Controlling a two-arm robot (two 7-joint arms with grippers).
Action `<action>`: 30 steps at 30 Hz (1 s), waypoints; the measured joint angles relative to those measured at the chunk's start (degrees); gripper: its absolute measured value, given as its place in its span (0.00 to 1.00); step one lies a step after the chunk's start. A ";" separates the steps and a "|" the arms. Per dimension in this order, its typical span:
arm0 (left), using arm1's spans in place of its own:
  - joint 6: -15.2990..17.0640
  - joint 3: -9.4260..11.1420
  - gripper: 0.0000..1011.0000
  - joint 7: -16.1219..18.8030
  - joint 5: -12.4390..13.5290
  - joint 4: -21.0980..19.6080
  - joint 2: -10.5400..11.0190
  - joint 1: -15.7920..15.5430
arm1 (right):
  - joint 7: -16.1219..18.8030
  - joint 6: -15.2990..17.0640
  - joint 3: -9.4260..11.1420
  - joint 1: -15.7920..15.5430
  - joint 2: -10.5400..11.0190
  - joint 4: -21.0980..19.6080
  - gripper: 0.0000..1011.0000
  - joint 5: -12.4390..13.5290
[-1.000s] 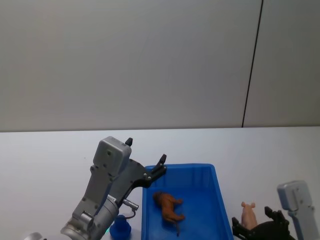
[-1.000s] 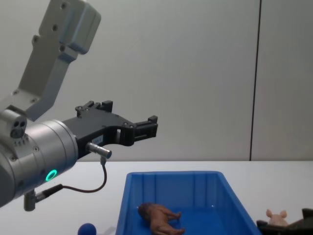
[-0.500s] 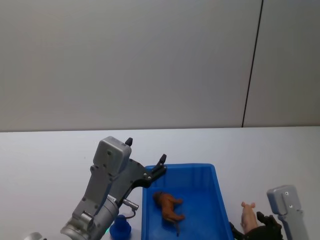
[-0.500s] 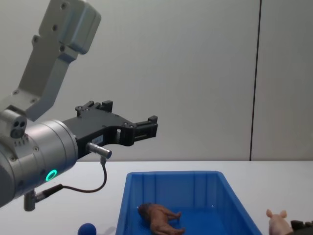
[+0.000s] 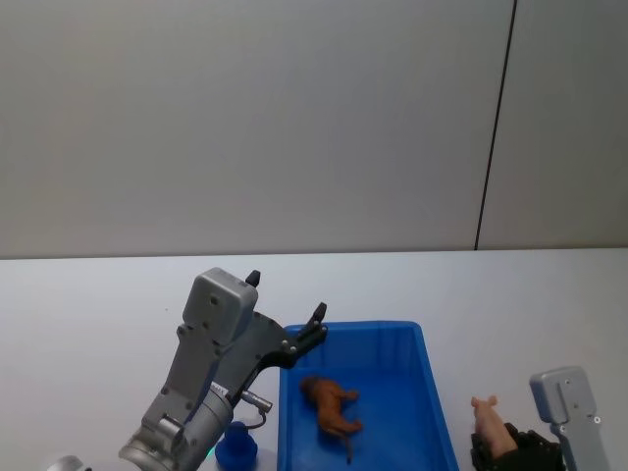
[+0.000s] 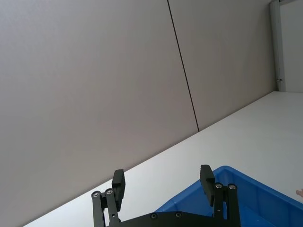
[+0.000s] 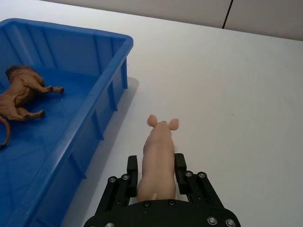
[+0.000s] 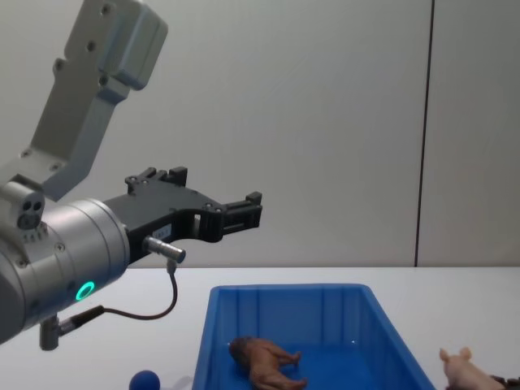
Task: Pick up the two dolls from the table and place them into the box.
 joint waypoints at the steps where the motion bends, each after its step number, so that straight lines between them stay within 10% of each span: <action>1: 0.00 0.00 0.99 0.00 0.00 0.00 0.00 0.00 | -0.31 0.06 0.07 -0.12 0.02 -0.19 0.45 0.00; 14: 0.00 0.00 0.99 0.00 0.00 0.00 0.00 0.00 | -0.02 -2.77 0.54 -0.64 0.39 -2.16 0.37 -0.55; 30: 0.00 0.00 0.99 0.00 0.00 0.00 0.00 0.00 | 8.55 -9.16 0.85 2.85 -0.42 -3.27 0.37 0.33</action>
